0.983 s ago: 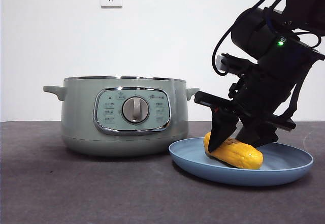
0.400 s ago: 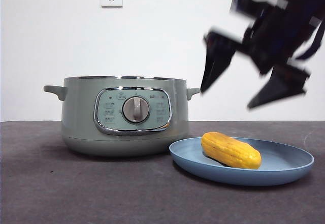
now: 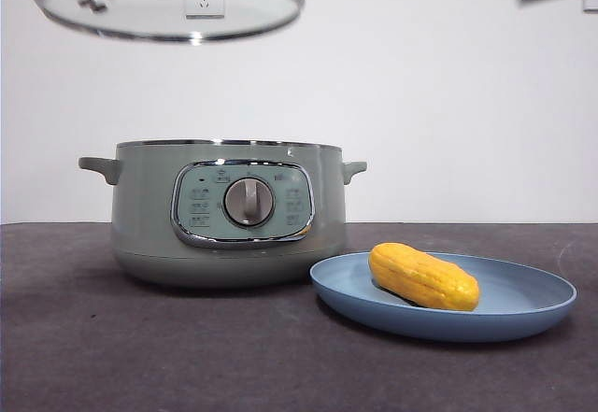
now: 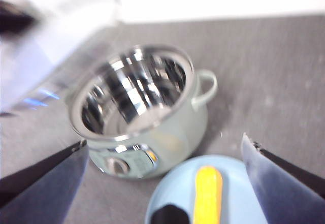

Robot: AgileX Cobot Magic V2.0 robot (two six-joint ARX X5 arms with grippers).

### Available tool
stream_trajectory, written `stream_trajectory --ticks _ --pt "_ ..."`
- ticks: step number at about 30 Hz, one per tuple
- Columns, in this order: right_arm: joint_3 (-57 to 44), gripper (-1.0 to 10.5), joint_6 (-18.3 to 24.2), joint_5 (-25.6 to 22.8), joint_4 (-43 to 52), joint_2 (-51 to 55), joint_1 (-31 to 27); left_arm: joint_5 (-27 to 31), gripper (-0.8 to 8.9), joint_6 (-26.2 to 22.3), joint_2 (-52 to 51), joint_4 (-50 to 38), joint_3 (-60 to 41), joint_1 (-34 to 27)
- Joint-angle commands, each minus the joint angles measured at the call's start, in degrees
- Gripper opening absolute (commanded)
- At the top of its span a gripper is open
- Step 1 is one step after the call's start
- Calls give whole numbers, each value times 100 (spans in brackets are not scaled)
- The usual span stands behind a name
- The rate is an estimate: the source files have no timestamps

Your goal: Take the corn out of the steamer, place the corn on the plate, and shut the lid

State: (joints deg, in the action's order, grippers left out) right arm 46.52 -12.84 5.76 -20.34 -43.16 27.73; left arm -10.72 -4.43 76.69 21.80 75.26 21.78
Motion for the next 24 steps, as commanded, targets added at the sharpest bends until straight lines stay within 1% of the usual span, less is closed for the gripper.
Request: stream_trajectory --ticks 1,8,13,24 --pt "-44 505 37 -35 -109 437 7 -37 -9 22 186 -595 22 4" --pt "-44 504 46 -35 -472 1005 7 -33 -9 24 833 -1211 22 4" --pt "-44 504 55 -179 -686 1032 7 -28 -9 26 1198 -1499 22 4" --pt "-44 504 74 -177 -909 1016 9 -4 -9 26 1738 -1838 22 11"
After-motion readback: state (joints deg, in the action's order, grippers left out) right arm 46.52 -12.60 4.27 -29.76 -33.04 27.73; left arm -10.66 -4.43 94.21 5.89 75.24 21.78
